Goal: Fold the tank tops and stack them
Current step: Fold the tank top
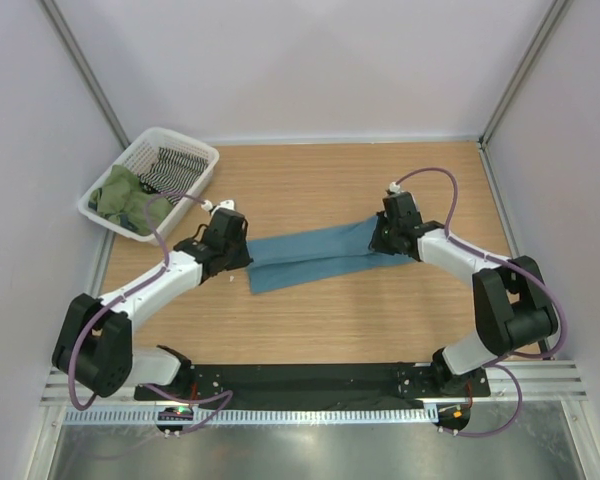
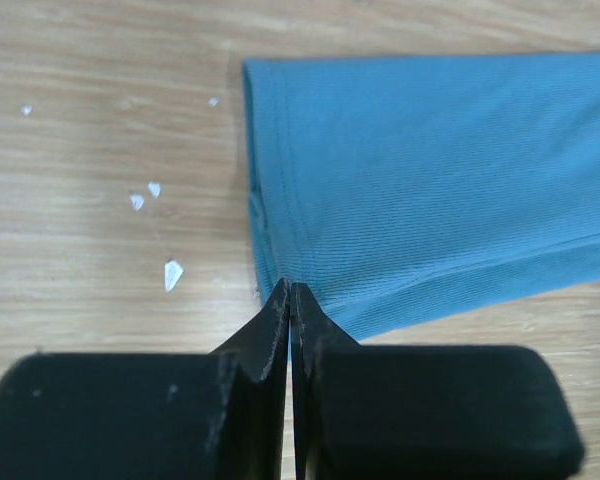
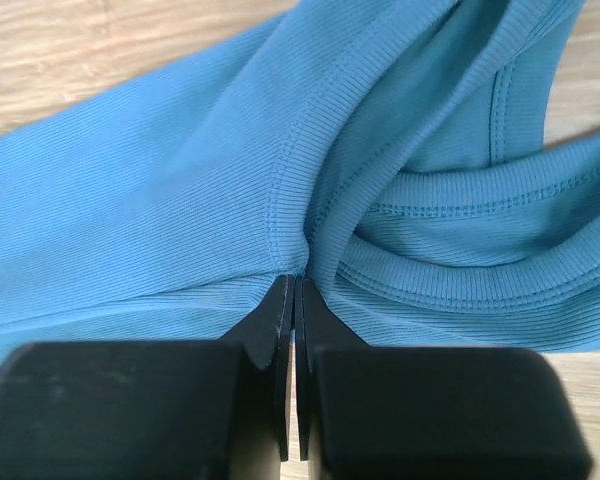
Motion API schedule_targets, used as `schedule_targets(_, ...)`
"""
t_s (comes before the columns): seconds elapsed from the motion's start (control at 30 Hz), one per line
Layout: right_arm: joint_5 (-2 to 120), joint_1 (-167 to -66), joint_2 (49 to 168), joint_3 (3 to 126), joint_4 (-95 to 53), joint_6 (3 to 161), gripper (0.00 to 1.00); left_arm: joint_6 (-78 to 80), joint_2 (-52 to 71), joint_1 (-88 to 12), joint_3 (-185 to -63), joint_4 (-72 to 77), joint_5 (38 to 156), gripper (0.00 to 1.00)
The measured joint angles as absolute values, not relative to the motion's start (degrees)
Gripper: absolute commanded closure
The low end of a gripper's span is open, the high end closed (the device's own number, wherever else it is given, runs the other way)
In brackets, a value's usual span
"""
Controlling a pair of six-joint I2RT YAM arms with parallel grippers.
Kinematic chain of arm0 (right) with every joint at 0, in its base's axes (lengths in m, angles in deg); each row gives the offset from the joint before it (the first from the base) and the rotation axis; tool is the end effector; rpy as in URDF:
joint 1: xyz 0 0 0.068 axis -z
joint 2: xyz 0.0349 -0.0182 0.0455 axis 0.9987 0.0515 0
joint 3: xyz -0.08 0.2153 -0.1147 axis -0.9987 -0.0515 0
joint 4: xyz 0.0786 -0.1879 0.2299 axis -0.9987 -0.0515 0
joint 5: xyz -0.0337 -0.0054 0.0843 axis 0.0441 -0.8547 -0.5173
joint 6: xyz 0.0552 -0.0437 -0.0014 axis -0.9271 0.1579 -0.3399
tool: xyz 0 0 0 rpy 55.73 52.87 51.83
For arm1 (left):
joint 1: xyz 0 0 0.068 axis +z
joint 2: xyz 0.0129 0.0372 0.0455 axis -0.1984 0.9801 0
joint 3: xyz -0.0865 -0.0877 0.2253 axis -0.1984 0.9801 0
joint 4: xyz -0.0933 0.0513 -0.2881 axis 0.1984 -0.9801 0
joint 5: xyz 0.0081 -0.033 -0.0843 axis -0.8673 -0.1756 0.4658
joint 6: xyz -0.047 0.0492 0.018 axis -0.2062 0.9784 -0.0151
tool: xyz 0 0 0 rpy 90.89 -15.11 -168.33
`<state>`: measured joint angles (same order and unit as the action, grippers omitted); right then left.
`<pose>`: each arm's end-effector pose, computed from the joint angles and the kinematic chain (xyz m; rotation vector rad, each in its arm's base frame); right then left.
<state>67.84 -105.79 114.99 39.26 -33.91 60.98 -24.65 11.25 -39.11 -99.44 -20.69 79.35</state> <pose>0.3430 0.1151 0.1295 0.2033 2.4769 0.3243 0.2991 -0.1460 0.1636 -0.2809 2.4382 -0.3010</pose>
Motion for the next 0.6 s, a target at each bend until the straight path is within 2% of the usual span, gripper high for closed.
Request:
schedule_targets(0.1, 68.8, -106.3, 115.0, 37.6, -33.2, 60.2, 0.95, -25.7, 10.3, -39.2, -96.9, -20.8, 79.0, 1.00)
schedule_targets(0.47, 71.4, -106.6, 115.0, 35.9, -32.3, 58.8, 0.81, -28.2, 13.4, -40.3, -92.9, -20.3, 79.1, 0.96)
schedule_targets(0.53, 71.7, -106.6, 114.8, 35.7, -32.3, 58.5, 0.67, -28.8, 13.5, -40.8, -92.9, -20.3, 79.0, 0.95)
schedule_targets(0.6, 72.0, -106.6, 114.2, 35.5, -32.4, 58.3, 0.58, -29.0, 13.5, -41.1, -92.9, -19.9, 78.8, 0.90)
